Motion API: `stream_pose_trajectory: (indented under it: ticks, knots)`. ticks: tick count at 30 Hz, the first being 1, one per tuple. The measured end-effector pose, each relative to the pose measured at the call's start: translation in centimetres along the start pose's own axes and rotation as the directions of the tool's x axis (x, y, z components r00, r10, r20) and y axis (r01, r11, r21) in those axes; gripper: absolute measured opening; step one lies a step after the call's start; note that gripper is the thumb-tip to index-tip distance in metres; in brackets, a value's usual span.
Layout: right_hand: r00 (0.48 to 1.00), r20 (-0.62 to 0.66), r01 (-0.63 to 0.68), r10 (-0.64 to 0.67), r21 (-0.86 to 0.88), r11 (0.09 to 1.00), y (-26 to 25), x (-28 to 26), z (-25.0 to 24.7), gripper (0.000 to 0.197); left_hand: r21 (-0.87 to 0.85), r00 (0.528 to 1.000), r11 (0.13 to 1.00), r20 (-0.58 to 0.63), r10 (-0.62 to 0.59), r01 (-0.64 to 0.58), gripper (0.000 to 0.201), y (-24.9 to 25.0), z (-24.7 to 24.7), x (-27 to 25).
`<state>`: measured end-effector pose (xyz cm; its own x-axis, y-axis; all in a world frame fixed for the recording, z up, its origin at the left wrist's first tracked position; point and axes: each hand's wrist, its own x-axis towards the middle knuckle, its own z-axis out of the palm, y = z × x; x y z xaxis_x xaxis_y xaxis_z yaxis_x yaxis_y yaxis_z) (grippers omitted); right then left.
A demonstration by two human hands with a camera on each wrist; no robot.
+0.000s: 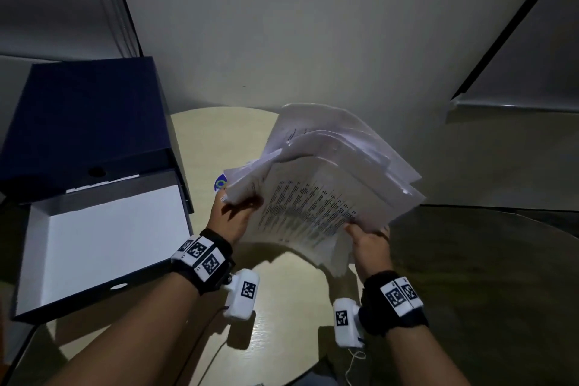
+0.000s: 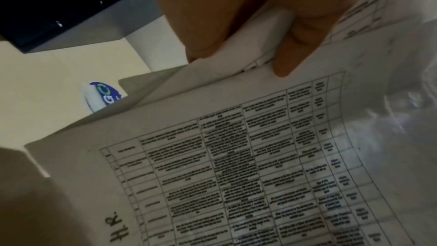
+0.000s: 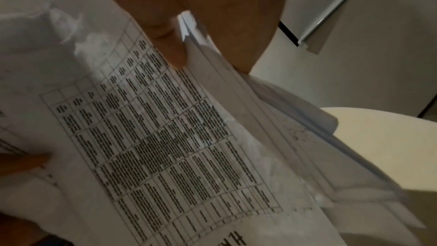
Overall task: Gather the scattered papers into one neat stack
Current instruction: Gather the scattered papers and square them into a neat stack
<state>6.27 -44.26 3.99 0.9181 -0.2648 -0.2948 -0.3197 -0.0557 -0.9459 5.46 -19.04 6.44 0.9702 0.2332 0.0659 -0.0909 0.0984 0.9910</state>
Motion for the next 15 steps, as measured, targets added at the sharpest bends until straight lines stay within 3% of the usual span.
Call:
stream_pose_trajectory:
  ticks: [3, 6, 9, 12, 15]
  knots:
    - [0.996, 0.08, -0.028, 0.03, -0.03, 0.999, -0.8, -0.4, 0.3, 0.003, -0.01, 0.999, 1.0, -0.031, 0.009, -0.01, 0.045, 0.2, -0.3, 0.4]
    - [0.997, 0.062, 0.036, -0.039, 0.046, 0.998, -0.8, -0.9, 0.6, 0.036, -0.047, 0.997, 0.997, -0.042, -0.059, 0.057, 0.057, -1.0, -1.1, 1.2]
    - [0.994, 0.019, 0.103, -0.105, 0.08, 0.991, 0.1, -0.4, 0.9, 0.056, -0.037, 0.998, 0.997, -0.016, -0.069, 0.068, 0.068, -1.9, -1.8, 2.1]
    - [0.989, 0.023, 0.141, -0.144, 0.099, 0.985, 0.0, -0.2, 1.4, 0.04, 0.002, 0.999, 0.999, 0.016, -0.041, 0.041, 0.075, -2.3, -2.3, 3.0]
    - [0.978, 0.04, 0.197, -0.203, 0.122, 0.973, -1.2, -0.4, 1.8, 0.04, 0.022, 0.998, 1.0, 0.059, -0.005, 0.004, 0.078, -2.0, -2.1, 3.7]
